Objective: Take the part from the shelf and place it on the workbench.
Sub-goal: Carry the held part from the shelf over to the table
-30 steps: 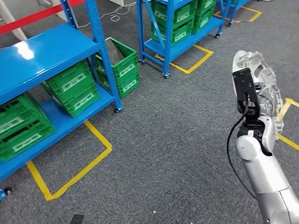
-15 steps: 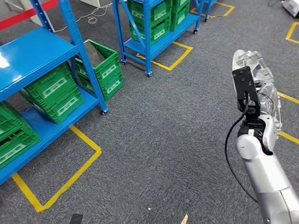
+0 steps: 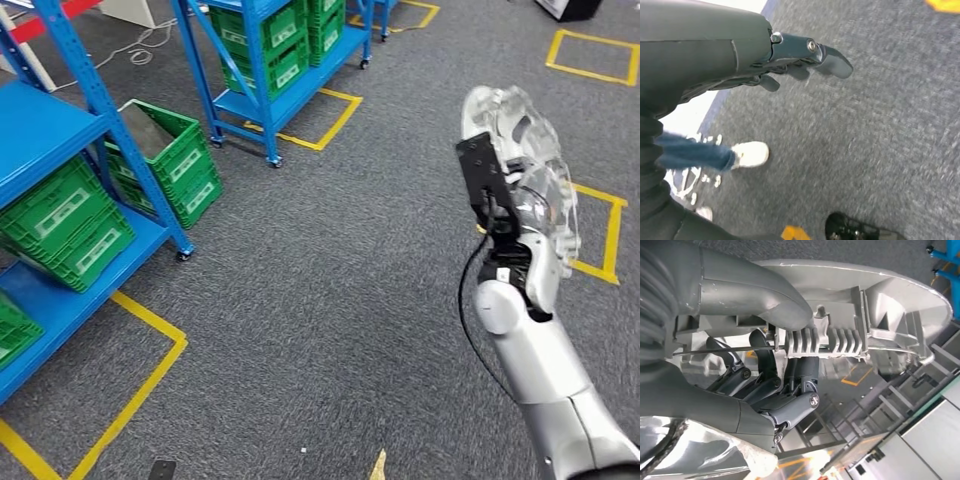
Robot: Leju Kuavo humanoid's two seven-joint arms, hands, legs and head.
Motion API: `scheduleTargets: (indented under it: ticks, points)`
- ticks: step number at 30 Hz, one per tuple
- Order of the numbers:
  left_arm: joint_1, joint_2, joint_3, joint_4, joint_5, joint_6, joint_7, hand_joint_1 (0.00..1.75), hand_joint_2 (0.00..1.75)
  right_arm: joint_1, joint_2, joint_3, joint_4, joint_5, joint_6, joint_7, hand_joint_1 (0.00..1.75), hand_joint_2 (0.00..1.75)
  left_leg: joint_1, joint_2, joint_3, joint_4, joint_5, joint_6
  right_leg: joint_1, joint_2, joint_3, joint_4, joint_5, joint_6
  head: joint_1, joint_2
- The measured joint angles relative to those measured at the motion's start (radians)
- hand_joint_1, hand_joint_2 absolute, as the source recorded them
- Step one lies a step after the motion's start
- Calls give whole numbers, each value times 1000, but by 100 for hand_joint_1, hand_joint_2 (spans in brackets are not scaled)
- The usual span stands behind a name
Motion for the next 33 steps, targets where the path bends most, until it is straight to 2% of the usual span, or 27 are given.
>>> scheduleTargets:
  ticks: [2, 4, 6, 8, 9, 10, 11, 12, 13, 14, 15, 17, 19, 20, 22, 23, 24, 25, 26, 27, 29, 30, 31, 33]
  points:
    - [-1, 5, 1, 0, 0, -6, 2, 0, 175, -8, 13, 12, 3, 13, 1, 0, 175, 175, 1, 15, 4, -19, 0, 0, -3, 13, -10, 0, 5, 10, -3, 0]
    - [-3, 8, 2, 0, 0, -10, 4, 0, 175, -17, 21, 19, 5, 18, 1, 0, 175, 175, 7, 33, 10, -38, 5, -4, 1, -12, -30, 23, -12, 19, 0, 0]
    - [-3, 10, 2, 0, -1, -12, 6, 0, 175, -25, 31, 29, 12, 18, 1, 0, 175, 175, 8, 52, 12, -45, 8, -5, 1, -55, -79, 119, -65, 28, 4, 0]
    - [-2, 10, 2, 0, -2, -13, 8, 0, 175, -27, 38, 37, 19, 17, 1, 0, 175, 175, 8, 71, 10, -44, 7, -4, -3, -72, -132, 238, -112, 35, 6, 0]
    - [-2, 10, 2, 0, -2, -13, 9, 0, 175, -26, 38, 40, 22, 17, 1, 0, 175, 175, 8, 80, 10, -44, 7, -4, -5, -75, -139, 259, -112, 37, 6, 0]
    - [-1, 10, 2, 0, -2, -13, 9, 0, 175, -26, 38, 42, 24, 17, 1, 0, 175, 175, 8, 89, 11, -43, 6, -5, -7, -78, -126, 240, -94, 38, 6, 0]
    - [-1, 10, 2, 0, -2, -13, 9, 0, 175, -26, 38, 43, 26, 17, 1, 0, 175, 175, 9, 97, 11, -42, 5, -7, -8, -86, -94, 185, -64, 39, 6, 0]
    - [-1, 10, 2, 0, -2, -13, 9, 0, 175, -27, 38, 45, 27, 17, 0, 0, 175, 175, 8, 104, 12, -39, 2, -11, -6, -104, -55, 116, -42, 39, 6, 0]
    - [-2, 11, 2, 0, -2, -12, 9, 0, 175, -28, 40, 46, 27, 17, 0, 0, 175, 175, 6, 112, 10, -34, -1, -17, -4, -117, -21, 56, -25, 35, 6, 0]
    - [-2, 12, 2, 0, -2, -12, 9, 0, 175, -29, 43, 48, 28, 17, 0, 0, 175, 175, 3, 118, 9, -30, -3, -22, -1, -127, 1, 17, -18, 28, 5, 0]
    - [-2, 13, 2, 0, -2, -12, 9, 0, 175, -29, 46, 49, 29, 17, 0, 0, 175, 175, 1, 124, 8, -27, -4, -27, 3, -130, 9, 3, -21, 20, 5, 0]
    - [-1, 14, 2, 0, -2, -12, 9, 0, 175, -28, 49, 50, 31, 17, -1, 0, 175, 175, 0, 136, 8, -25, -5, -33, 4, -112, 8, 2, -15, 5, 3, 0]
    - [-2, 15, 3, 0, -2, -12, 10, 0, 175, -28, 50, 49, 32, 18, -1, 0, 175, 175, 4, 122, 1, -1, -29, -40, 2, -96, 8, -1, -11, -6, 2, 0]
    - [-2, 15, 3, 0, -2, -12, 10, 0, 175, -29, 51, 49, 32, 18, -1, 0, 175, 175, 5, 107, -16, 40, -56, -44, 0, -89, 8, -2, -10, -11, 0, 0]
    - [-2, 15, 3, 0, -2, -12, 10, 0, 175, -29, 54, 50, 33, 18, -1, 0, 175, 175, 7, 82, -72, 175, -122, -48, 2, -73, 8, -2, -9, -17, -2, 0]
    - [-1, 15, 3, 0, -2, -12, 10, 0, 175, -28, 55, 50, 34, 18, -1, 0, 175, 175, 7, 78, -101, 238, -144, -47, 4, -64, 8, -2, -8, -18, -2, 0]
    - [-1, 15, 3, 0, -2, -12, 10, 0, 175, -28, 55, 50, 35, 18, -1, 0, 175, 175, 7, 76, -117, 271, -147, -44, 6, -54, 8, -2, -8, -19, -2, 0]
    - [0, 15, 3, 0, -2, -12, 10, 0, 175, -27, 55, 51, 36, 18, -1, 0, 175, 175, 6, 74, -116, 267, -132, -40, 9, -44, 8, -2, -8, -19, -2, 0]
    - [0, 15, 3, 0, -2, -12, 10, 0, 175, -27, 55, 51, 37, 18, -1, 0, 175, 175, 4, 68, -97, 221, -97, -33, 11, -34, 10, -1, -7, -20, -1, 0]
    - [0, 16, 3, 0, -2, -12, 10, 0, 175, -27, 55, 51, 37, 18, -1, 0, 175, 175, 2, 54, -67, 152, -55, -24, 12, -24, 11, -1, -7, -20, -1, 0]
    - [1, 19, 3, 0, -4, -12, 10, 0, 175, -30, 56, 51, 38, 16, -2, 0, 175, 175, -1, 15, -14, 33, -1, -8, 12, -7, 9, 0, -5, -17, -1, 0]
    - [0, 21, 3, 0, -5, -12, 10, 0, 175, -32, 56, 51, 40, 16, -3, 0, 175, 175, -2, 3, -3, 5, 6, -4, 10, 1, 5, 0, -2, -13, -1, 0]
    - [0, 23, 3, 0, -7, -12, 10, 0, 175, -33, 57, 51, 42, 15, -4, 0, 175, 175, -3, 1, 1, -5, 3, -2, 7, 10, -1, 0, 1, -8, -2, 0]
    - [-2, 24, 3, 0, -9, -11, 9, 0, 175, -34, 58, 49, 44, 14, -6, 0, 175, 175, -2, 20, 6, -27, 5, -3, 5, 20, -12, -1, 5, 3, -4, 0]
